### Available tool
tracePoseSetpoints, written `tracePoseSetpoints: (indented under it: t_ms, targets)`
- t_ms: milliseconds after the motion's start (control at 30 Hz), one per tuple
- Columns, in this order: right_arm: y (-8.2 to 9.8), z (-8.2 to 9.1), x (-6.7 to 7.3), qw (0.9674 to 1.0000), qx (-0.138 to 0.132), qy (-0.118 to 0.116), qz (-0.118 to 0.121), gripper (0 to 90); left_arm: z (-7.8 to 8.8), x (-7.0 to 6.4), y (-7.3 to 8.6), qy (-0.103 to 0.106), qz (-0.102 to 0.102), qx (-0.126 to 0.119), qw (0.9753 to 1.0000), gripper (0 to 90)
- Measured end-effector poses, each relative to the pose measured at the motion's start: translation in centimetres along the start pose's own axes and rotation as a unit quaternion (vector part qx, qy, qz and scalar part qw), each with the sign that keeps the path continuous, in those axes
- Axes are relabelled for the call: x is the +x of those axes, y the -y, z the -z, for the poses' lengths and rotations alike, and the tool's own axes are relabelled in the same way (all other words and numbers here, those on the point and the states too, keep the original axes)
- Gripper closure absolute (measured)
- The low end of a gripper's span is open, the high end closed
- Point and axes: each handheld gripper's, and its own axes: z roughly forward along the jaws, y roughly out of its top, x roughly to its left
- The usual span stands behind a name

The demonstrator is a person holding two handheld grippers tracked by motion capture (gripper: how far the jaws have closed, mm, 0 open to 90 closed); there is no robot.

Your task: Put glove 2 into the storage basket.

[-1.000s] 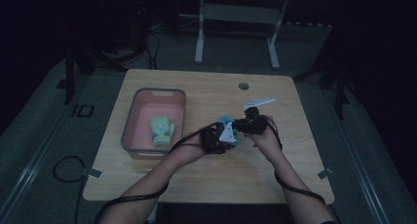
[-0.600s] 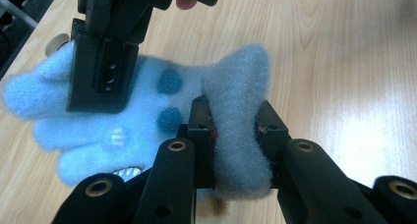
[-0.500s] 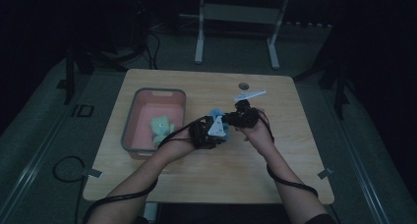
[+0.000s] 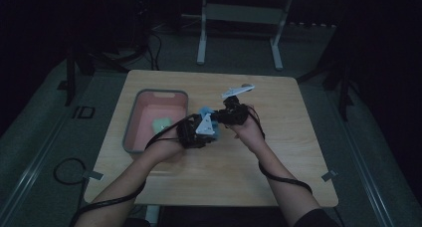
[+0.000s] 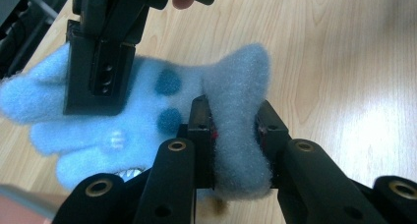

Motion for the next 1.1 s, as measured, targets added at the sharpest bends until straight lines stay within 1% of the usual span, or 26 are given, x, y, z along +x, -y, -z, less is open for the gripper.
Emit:
tracePoseSetpoints:
  t_ms: [233,367,400,467,567,667,733,767,800,833,867,900,933,967,1033,1067,1100]
  targets:
    - [-0.9,-1.2,0.9,0.9999,0.001,-0.006,0.009,82.6,1.2,0.4,1.2,-0.005,0.008,0.006,0.9999,75.4]
    - [-1.2,-1.8,1.2,0.9999,0.001,-0.011,0.010,82.6,1.6,0.5,1.7,-0.006,0.011,0.010,0.9999,75.4]
    - [-1.5,-2.3,1.4,0.9998,0.002,-0.013,0.011,82.6,1.9,0.6,2.0,-0.006,0.016,0.010,0.9998,75.4]
    - [-1.6,-2.5,1.6,0.9998,0.002,-0.015,0.012,82.6,2.1,0.7,2.2,-0.007,0.016,0.011,0.9998,75.4]
    - [-2.0,-3.2,2.1,0.9997,0.002,-0.019,0.015,82.6,2.4,0.9,2.9,-0.010,0.021,0.014,0.9996,75.4]
    - [-2.3,-3.7,2.3,0.9996,0.004,-0.023,0.013,82.6,2.6,1.0,3.3,-0.012,0.021,0.017,0.9996,75.4]
    - [-2.6,-4.2,2.6,0.9995,0.007,-0.027,0.015,82.6,2.9,1.1,3.6,-0.011,0.024,0.017,0.9995,75.3]
    - [-2.7,-4.4,2.7,0.9994,0.009,-0.028,0.017,82.6,3.1,1.2,4.1,-0.011,0.028,0.017,0.9994,75.3]
    - [-2.7,-4.4,2.7,0.9994,0.009,-0.028,0.017,82.6,3.1,1.2,4.1,-0.011,0.028,0.017,0.9994,75.4]
    - [-2.9,-4.9,2.9,0.9993,0.011,-0.030,0.018,82.5,3.2,1.2,4.3,-0.013,0.029,0.018,0.9993,75.4]
    - [-3.0,-5.0,3.0,0.9992,0.011,-0.032,0.018,82.5,3.5,1.3,4.7,-0.014,0.032,0.020,0.9992,75.4]
    - [-3.1,-5.3,3.1,0.9992,0.012,-0.034,0.018,82.5,3.5,1.3,4.7,-0.014,0.032,0.020,0.9992,75.3]
    - [-3.2,-5.5,3.2,0.9991,0.013,-0.034,0.021,82.5,3.8,1.3,5.1,-0.016,0.035,0.021,0.9990,75.4]
    - [-3.3,-5.8,3.4,0.9990,0.013,-0.036,0.022,82.5,3.8,1.3,5.1,-0.016,0.035,0.021,0.9990,75.4]
    - [-3.5,-6.3,3.7,0.9989,0.014,-0.038,0.021,82.6,4.2,1.4,5.9,-0.019,0.042,0.024,0.9986,75.4]
    - [-3.7,-6.6,3.9,0.9988,0.015,-0.042,0.021,82.5,4.2,1.4,5.9,-0.019,0.042,0.024,0.9986,75.4]
    - [-3.7,-6.6,3.9,0.9988,0.015,-0.042,0.021,82.5,4.4,1.4,6.1,-0.020,0.044,0.026,0.9985,75.4]
